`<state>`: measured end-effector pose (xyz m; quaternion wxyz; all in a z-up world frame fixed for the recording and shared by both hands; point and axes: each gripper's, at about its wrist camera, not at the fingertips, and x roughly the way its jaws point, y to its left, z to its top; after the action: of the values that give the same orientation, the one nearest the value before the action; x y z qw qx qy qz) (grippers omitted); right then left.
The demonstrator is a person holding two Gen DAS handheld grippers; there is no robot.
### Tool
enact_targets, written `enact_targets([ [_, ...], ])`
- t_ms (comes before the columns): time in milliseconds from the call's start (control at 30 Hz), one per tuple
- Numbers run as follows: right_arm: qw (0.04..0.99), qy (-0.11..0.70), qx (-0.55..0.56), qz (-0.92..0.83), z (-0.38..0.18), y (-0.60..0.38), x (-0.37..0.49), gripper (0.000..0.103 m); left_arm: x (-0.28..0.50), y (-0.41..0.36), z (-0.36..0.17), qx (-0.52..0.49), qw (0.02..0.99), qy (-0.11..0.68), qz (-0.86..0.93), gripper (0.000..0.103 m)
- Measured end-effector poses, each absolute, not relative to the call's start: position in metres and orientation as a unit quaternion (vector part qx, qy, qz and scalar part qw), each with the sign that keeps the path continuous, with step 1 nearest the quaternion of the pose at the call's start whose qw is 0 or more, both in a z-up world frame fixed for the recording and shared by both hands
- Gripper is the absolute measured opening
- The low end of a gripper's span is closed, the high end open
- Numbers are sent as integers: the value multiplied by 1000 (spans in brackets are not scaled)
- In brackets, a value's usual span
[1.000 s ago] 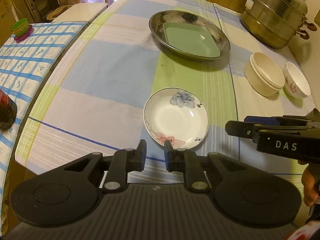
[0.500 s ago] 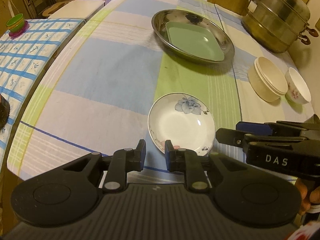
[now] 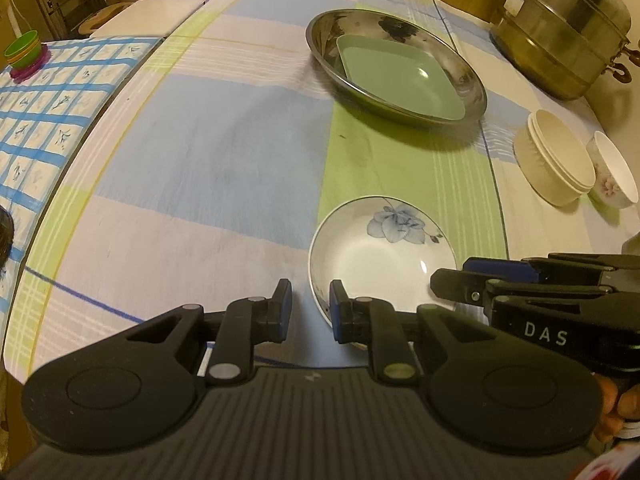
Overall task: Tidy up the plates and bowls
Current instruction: 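Move the right gripper to the small white floral dish's rim, then close the right gripper on the white floral dish's rim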
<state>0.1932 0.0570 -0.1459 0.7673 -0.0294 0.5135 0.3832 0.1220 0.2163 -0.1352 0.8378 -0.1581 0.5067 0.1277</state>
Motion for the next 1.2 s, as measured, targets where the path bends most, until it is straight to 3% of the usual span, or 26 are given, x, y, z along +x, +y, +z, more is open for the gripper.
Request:
enact_targets([
  [533,759,523,-26,387,-147,65,200,10,132,220,-138,-147,838,514,109,13],
  [1200,766,525,2,372,-135,50,213,8,150,210,-126,-114,854,498,91,7],
])
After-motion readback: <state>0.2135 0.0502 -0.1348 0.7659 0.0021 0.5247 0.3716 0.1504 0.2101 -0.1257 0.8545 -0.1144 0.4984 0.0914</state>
